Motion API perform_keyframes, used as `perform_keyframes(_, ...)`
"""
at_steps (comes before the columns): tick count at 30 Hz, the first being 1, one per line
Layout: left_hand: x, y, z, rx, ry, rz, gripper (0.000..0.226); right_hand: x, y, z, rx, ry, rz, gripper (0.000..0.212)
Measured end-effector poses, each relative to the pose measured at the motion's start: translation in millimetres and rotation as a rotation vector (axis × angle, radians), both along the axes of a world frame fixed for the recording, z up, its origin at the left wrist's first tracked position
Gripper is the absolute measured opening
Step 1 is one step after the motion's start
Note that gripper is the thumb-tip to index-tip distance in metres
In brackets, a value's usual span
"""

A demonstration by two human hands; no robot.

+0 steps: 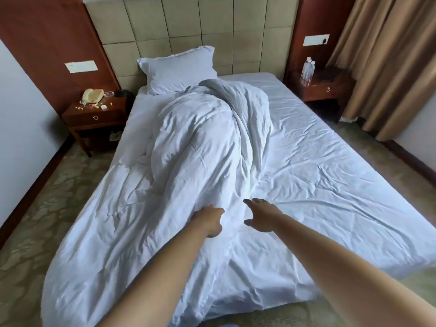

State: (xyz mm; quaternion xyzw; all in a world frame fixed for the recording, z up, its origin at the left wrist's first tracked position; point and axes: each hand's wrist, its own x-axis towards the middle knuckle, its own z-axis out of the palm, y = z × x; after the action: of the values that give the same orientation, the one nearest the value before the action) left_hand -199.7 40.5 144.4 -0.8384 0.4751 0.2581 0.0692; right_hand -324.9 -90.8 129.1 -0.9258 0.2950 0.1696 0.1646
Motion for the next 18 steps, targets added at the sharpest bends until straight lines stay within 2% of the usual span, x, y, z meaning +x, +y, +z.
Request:
perform_keyframes(9, 32.3, -156.8, -35.9, 0.008, 0.041, -0.013, 0.054, 20.3, -131.3, -27.3, 0.027, 0.076, -0.033, 0.07)
perform_keyframes(18, 58.0, -262.5, -64.3, 0.101, 0.042, 0.012, 0.055, 56.5, -244.4, -55.3, 0.085, 0.083, 0.044, 0.067)
